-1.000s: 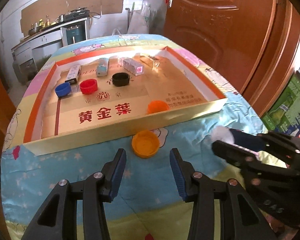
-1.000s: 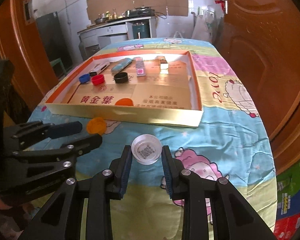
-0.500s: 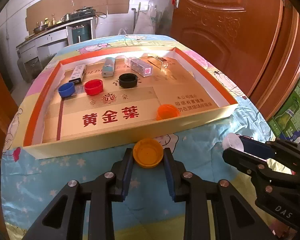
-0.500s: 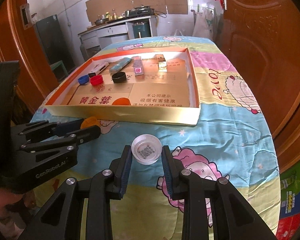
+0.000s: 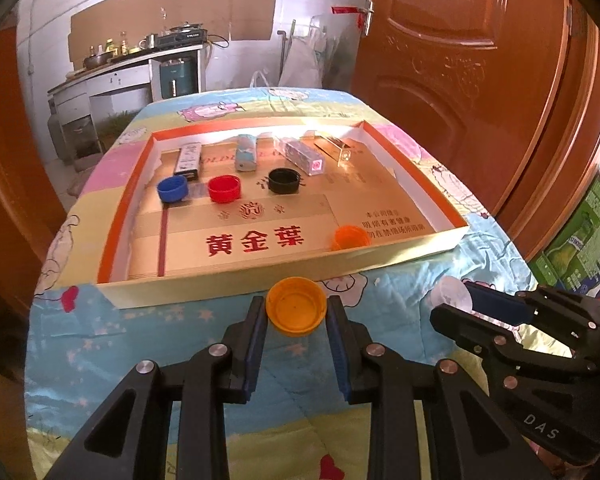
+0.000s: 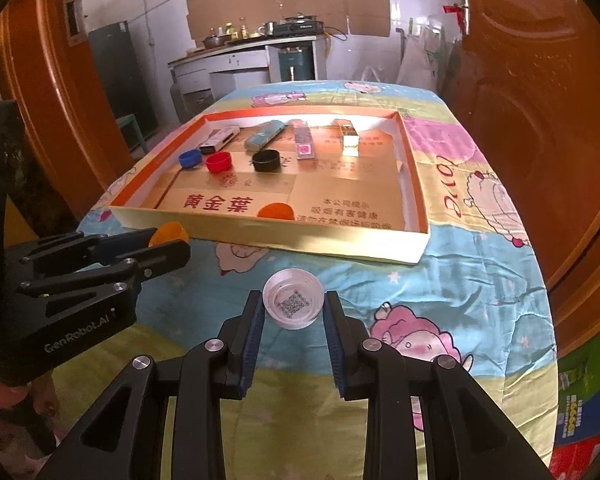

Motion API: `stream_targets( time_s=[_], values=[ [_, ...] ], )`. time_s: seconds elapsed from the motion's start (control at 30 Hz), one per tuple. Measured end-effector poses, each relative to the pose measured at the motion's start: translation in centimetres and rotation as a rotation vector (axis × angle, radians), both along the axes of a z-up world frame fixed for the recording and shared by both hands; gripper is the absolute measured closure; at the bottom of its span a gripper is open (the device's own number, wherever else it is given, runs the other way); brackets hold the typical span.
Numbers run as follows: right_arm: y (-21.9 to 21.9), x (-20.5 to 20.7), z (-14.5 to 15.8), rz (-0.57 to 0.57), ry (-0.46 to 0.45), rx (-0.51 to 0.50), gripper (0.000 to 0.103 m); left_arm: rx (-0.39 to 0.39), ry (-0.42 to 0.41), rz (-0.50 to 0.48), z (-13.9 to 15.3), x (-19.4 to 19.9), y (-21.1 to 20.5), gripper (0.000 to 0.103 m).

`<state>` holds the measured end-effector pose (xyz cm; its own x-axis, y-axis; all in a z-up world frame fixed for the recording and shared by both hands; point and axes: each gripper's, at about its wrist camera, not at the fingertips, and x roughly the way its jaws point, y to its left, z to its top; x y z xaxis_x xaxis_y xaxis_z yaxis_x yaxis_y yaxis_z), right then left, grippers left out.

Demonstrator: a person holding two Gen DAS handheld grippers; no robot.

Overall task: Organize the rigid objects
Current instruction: 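Carry the yellow cap with the left tool while the right tool carries the white cap into the tray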

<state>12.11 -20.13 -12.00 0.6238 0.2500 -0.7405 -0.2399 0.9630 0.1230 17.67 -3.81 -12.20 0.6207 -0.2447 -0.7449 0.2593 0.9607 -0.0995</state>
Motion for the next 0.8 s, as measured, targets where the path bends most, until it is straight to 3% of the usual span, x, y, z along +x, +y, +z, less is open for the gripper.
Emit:
stream_targets(
  time_s=[0.8],
  values=[
    [1.5, 1.3, 4.0, 0.025, -0.090, -0.040, 0.072, -0.065, -0.090, 0.035, 4.5, 0.1, 2.4, 0.073]
  ],
)
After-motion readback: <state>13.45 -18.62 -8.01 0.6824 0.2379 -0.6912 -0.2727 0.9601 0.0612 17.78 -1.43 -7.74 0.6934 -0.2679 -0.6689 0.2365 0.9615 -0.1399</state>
